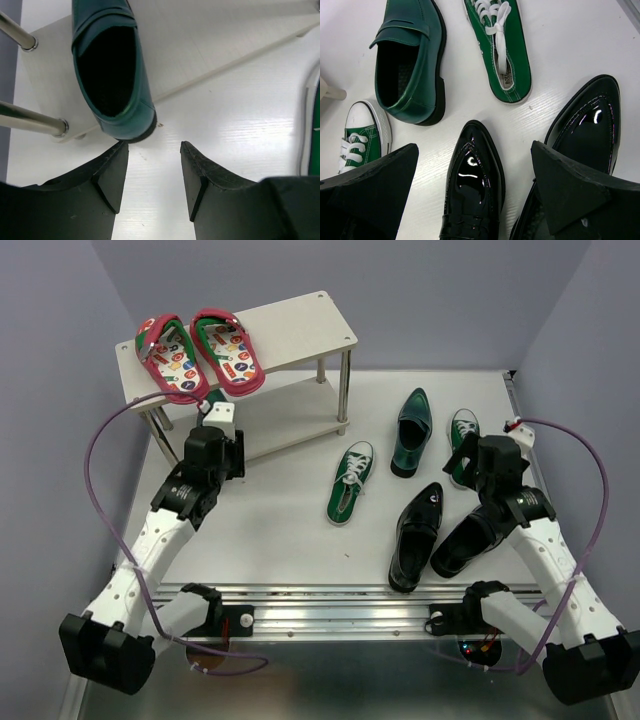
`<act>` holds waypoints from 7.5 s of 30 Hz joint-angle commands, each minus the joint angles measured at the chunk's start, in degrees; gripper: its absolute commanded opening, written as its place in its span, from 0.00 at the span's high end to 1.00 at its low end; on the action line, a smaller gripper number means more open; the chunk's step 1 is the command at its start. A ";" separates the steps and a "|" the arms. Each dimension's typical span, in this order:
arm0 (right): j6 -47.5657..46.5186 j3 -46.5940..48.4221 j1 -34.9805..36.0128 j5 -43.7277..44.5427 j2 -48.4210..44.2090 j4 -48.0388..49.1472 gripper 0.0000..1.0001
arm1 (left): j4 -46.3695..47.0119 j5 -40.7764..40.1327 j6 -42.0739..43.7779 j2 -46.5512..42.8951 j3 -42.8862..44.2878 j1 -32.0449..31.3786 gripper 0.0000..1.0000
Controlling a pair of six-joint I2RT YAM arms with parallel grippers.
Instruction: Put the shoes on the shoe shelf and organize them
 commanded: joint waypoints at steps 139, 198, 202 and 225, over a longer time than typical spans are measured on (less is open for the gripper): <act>25.31 6.65 51.51 34.56 -0.52 -9.86 0.00 | -42.13 -21.77 -80.73 11.37 10.01 -43.45 0.36; 26.45 10.17 51.51 35.72 -2.46 -15.15 0.00 | -25.90 -26.34 -52.56 10.22 19.75 -27.56 1.00; 26.02 10.51 51.51 35.63 -2.55 -15.15 0.00 | -20.18 -24.58 -47.62 12.50 21.33 -22.63 1.00; 27.86 11.66 51.51 34.40 -2.11 -17.52 0.00 | -1.97 -17.11 -39.96 17.88 15.37 -8.03 1.00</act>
